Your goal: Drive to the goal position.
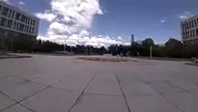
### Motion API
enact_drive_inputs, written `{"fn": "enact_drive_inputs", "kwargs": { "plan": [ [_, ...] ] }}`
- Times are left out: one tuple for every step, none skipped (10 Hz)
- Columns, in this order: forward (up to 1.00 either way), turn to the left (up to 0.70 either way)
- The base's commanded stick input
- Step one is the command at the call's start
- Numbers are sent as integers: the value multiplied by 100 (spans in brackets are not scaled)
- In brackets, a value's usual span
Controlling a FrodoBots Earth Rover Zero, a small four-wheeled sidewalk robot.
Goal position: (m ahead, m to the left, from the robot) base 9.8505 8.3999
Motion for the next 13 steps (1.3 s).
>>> {"fn": "enact_drive_inputs", "kwargs": {
  "plan": [
    [70, 0],
    [70, 0],
    [70, 0],
    [70, 0],
    [70, 0],
    [70, 0],
    [70, 0],
    [70, 0],
    [70, 0],
    [70, 0],
    [70, 0],
    [70, 0],
    [70, 0]
  ]
}}
